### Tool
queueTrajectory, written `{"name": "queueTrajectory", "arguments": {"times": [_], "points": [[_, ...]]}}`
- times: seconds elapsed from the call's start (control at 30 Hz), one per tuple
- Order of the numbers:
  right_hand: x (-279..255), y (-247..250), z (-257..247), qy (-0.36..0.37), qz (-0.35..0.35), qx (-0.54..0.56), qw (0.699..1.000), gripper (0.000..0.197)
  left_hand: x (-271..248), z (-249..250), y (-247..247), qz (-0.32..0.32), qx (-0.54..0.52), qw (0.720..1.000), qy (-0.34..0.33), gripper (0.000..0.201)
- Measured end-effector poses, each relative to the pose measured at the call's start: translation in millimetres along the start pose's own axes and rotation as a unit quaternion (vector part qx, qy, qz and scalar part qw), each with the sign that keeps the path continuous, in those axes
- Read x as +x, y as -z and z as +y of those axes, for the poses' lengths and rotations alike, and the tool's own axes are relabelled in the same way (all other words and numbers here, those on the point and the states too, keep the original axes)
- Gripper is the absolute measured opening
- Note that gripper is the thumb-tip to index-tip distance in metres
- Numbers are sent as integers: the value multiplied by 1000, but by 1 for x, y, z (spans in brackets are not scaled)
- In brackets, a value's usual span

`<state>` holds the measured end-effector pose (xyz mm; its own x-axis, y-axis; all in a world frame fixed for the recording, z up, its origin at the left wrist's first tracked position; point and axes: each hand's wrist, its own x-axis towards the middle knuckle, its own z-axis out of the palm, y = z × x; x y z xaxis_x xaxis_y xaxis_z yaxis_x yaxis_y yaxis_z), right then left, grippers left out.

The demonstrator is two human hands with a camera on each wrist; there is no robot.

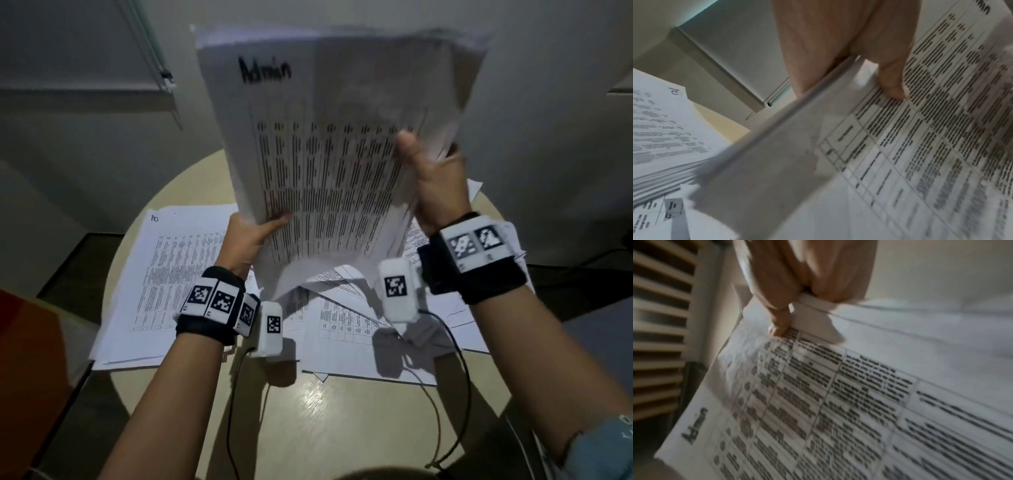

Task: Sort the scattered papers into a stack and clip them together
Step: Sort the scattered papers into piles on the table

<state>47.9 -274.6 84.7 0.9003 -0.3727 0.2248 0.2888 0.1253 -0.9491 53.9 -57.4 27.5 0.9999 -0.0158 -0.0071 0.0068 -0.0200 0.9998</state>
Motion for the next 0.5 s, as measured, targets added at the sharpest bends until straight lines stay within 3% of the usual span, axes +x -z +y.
{"name": "queueTrajectory", "arguments": {"times": [0.07, 0.1, 0.2, 0.33, 0.43, 0.5], "points": [[7, -8, -5, -5, -13, 58, 998, 6, -2, -1, 12, -1, 27, 999, 20, 5], [7, -13, -1, -11, -22, 60, 998, 10, -2, -1, 19, 16, 30, 999, 24, 9], [-15, -32, 27, -67, -65, -69, 993, 24, 2, 3, 44, 87, 1, 995, 39, 16], [-65, -59, 92, -211, -138, -267, 930, 54, 8, 2, 90, 151, -36, 983, 96, 19], [-93, -91, 119, -229, -184, -295, 909, 51, 21, -18, 137, 203, 85, 963, 159, 24], [-106, -111, 130, -242, -191, -316, 897, 34, 30, -40, 172, 233, 143, 937, 216, 24]]}}
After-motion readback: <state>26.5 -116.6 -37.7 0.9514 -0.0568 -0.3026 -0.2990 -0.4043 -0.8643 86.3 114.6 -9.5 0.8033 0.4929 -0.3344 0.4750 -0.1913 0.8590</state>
